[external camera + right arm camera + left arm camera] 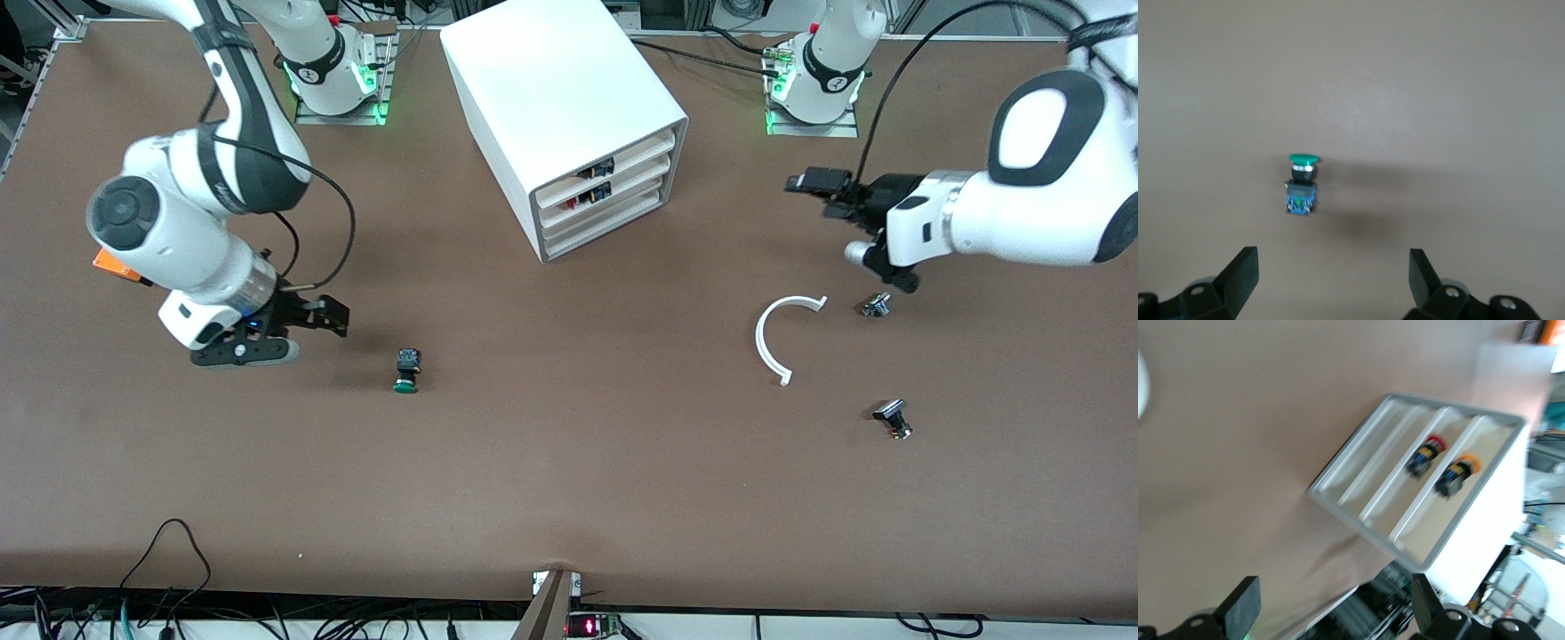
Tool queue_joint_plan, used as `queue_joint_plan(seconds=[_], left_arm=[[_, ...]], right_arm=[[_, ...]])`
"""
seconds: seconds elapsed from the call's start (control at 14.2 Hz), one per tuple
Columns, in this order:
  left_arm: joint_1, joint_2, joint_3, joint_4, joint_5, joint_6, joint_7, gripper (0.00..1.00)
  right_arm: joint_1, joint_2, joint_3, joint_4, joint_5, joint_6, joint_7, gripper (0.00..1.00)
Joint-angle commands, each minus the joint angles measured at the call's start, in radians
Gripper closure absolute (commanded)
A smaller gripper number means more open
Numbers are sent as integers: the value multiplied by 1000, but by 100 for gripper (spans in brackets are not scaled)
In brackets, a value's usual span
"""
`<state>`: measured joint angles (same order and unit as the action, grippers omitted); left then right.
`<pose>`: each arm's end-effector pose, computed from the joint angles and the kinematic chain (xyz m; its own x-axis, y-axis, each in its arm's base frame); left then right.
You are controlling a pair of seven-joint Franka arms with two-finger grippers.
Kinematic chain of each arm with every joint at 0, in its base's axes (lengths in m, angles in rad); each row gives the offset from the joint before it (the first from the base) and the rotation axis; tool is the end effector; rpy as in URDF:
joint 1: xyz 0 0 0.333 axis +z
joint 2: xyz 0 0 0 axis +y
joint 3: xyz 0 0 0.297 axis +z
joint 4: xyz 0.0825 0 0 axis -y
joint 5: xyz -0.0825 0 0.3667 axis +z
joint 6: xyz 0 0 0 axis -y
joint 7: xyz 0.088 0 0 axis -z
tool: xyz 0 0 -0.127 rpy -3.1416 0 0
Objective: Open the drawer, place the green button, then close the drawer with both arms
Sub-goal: 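Grasp the green button with the right gripper while the left gripper reaches the drawer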
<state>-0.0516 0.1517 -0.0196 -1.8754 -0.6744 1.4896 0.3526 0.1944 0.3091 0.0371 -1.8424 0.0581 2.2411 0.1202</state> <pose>0.5082 -0.1196 0.3990 0.8837 -0.3817 -0.2710 -0.0916 -0.7088 0.6995 0.6030 0.1436 0.3402 0.9942 0.0718 0.0806 0.0775 -0.9945 -0.0700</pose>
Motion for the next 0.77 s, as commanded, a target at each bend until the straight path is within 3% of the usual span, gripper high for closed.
queue_joint_plan(seconds=[0.0,0.28,0.42,0.49,0.63,0.7], left_arm=[[-2,-23,-35,-193,-215,189,249,1],[-2,47,-75,-326,-454,305,515,2],[-5,136,-80,-331,-514,314,661,15],[-5,184,-80,-329,-542,313,737,26],[-5,253,-114,-327,-614,319,824,32],[-5,281,-115,-327,-616,319,838,39]], right_arm=[[39,40,-5,-60,16,148,33,0],[94,165,-5,-75,16,325,36,0],[114,223,-5,-78,16,411,35,0],[115,248,-5,-78,14,438,35,0],[116,280,-6,-75,14,460,26,0],[116,281,-5,-77,14,459,24,1]])
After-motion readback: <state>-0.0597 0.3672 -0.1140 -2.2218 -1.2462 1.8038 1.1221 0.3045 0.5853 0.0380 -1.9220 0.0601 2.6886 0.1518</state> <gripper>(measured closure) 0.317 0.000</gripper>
